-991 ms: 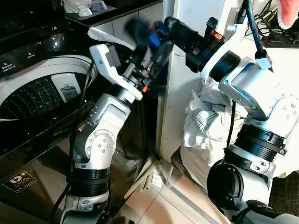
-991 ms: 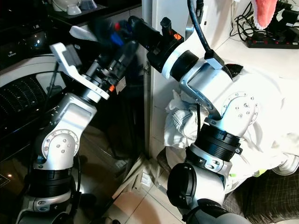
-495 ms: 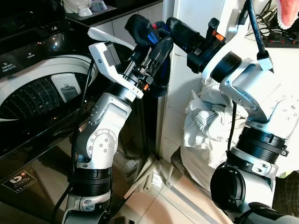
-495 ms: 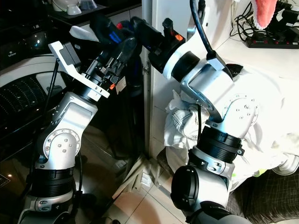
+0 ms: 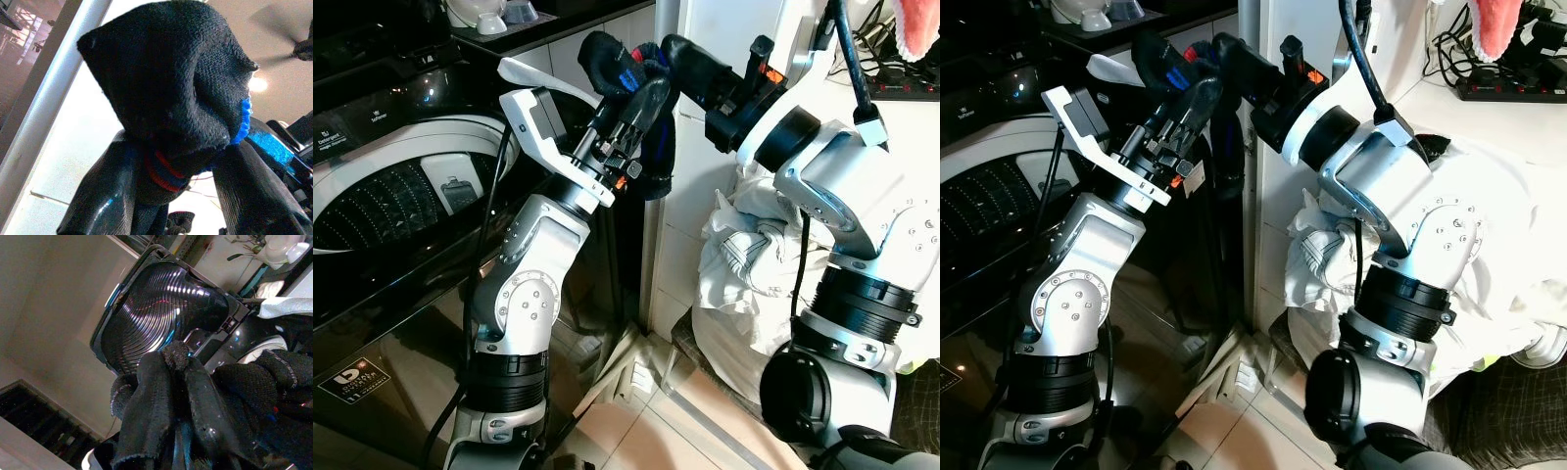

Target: Clothes washing

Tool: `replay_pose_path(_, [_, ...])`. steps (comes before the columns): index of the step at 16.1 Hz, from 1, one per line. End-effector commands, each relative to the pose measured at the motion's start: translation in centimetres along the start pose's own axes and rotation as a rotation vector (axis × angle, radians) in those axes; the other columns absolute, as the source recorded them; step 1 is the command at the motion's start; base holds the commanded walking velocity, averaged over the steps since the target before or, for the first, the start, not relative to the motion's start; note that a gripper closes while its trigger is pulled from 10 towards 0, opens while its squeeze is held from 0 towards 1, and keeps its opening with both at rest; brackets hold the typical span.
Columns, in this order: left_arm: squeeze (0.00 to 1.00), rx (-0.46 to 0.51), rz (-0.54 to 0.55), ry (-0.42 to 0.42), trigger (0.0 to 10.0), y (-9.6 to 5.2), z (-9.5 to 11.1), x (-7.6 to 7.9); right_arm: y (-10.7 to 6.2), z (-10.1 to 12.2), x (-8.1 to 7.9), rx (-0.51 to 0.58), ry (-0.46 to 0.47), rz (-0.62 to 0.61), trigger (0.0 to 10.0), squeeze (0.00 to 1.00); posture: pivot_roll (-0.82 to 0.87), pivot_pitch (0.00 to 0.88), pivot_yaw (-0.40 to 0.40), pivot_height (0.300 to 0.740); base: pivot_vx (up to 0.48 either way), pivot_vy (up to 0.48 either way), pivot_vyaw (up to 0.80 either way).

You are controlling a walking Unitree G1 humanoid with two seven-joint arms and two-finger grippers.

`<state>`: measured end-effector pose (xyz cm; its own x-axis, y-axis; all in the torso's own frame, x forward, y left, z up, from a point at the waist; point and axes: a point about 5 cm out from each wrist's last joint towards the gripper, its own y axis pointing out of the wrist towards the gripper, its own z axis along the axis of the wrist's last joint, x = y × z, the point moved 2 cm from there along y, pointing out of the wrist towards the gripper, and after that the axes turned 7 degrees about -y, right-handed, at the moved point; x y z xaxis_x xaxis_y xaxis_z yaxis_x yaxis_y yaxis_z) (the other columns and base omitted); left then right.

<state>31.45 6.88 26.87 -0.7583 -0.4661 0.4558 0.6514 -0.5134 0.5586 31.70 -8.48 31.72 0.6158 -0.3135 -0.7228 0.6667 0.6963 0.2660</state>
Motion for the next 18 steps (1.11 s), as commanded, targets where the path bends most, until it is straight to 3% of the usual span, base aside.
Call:
replay_pose_path(1, [0.00, 0.012, -0.027, 0.000, 0.0, 0.3, 0.4, 0.4, 0.1, -0.2, -0.3, -0.014, -0.005, 0.011, 0.0, 0.00, -0.09, 0.000, 0.036, 0.740, 0.000, 0.000, 0.00])
replay_pose_path(15, [0.00, 0.030, 0.003, 0.014, 0.0, 0.2, 1.1, -0.7, 0.0, -1.0, -0.4, -0.013, -0.042, -0.001, 0.2, 0.00, -0.10, 0.000, 0.061, 0.740, 0.000, 0.000, 0.00])
replay_pose_path(16, [0.00, 0.036, 0.032, 0.021, 0.0, 0.3, 1.0, -1.0, 0.0, -1.0, -0.2, -0.013, -0.052, -0.015, 0.9, 0.00, -0.10, 0.000, 0.063, 0.740, 0.000, 0.000, 0.00])
replay_pose_path(17, [0.00, 0.042, 0.042, 0.022, 0.0, 0.4, 1.1, -1.0, 0.0, -1.0, -0.2, -0.014, -0.060, -0.016, 4.9, 0.00, -0.09, 0.000, 0.061, 0.740, 0.000, 0.000, 0.00])
replay_pose_path(18, [0.00, 0.043, 0.053, 0.026, 0.0, 0.5, 1.2, -1.1, 0.0, -0.9, -0.3, -0.013, -0.068, -0.012, 10.0, 0.00, -0.10, 0.000, 0.063, 0.740, 0.000, 0.000, 0.00])
